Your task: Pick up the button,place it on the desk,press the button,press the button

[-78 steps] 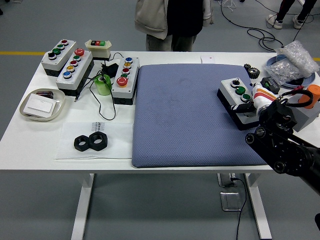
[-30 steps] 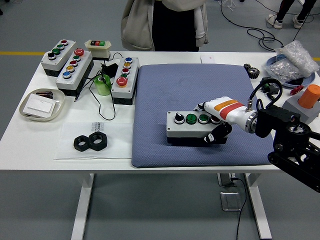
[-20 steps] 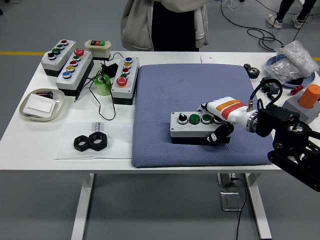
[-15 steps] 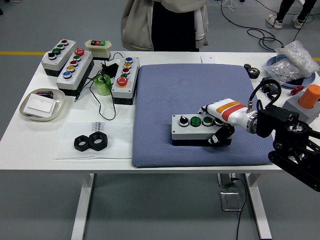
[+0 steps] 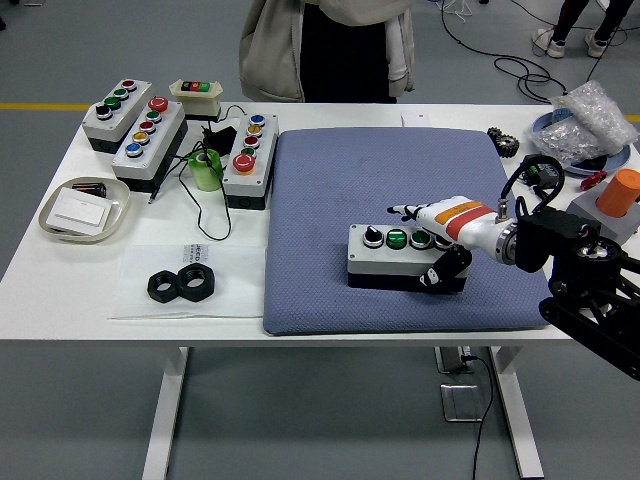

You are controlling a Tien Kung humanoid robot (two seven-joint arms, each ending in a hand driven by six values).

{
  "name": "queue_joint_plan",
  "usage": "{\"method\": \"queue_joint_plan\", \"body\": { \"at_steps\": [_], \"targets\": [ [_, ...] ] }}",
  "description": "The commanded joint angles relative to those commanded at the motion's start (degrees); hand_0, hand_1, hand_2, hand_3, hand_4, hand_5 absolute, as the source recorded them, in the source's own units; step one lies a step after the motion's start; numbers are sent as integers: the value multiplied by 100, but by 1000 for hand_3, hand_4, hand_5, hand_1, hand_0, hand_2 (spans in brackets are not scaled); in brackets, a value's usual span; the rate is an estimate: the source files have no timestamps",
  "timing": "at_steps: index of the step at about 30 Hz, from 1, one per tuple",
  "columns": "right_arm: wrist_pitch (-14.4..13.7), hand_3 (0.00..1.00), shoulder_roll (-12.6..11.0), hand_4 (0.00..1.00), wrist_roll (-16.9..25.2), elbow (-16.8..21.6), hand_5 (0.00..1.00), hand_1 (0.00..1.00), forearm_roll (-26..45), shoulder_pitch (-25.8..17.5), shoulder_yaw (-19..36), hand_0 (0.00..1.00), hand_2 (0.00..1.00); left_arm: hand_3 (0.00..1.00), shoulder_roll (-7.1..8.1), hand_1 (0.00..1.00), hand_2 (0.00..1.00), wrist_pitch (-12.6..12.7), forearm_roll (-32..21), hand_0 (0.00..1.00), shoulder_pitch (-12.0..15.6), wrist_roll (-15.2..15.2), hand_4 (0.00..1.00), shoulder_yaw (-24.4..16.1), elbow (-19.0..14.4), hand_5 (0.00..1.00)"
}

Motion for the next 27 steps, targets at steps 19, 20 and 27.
{"method": "queue_joint_plan", "body": {
  "at_steps": [19, 20, 27],
  "targets": [
    [-539, 998, -496, 806, -418, 974, 145, 645, 355, -489, 878, 661, 886, 701, 903, 775, 782, 458, -752, 770, 621, -2093, 687, 1074, -1656, 998],
    [-665, 998, -544, 806, -474, 1115, 145, 645, 360, -551, 1001, 661, 886, 701, 985, 775, 782, 206, -492, 770, 621, -2117, 687, 877, -1916, 998],
    [-717, 952, -677, 774, -674, 1571, 171, 509, 370, -716, 1299, 537, 597, 653, 1049, 779, 732, -1292, 1108, 792, 512, -1596, 734, 774, -3312, 987]
  ]
}}
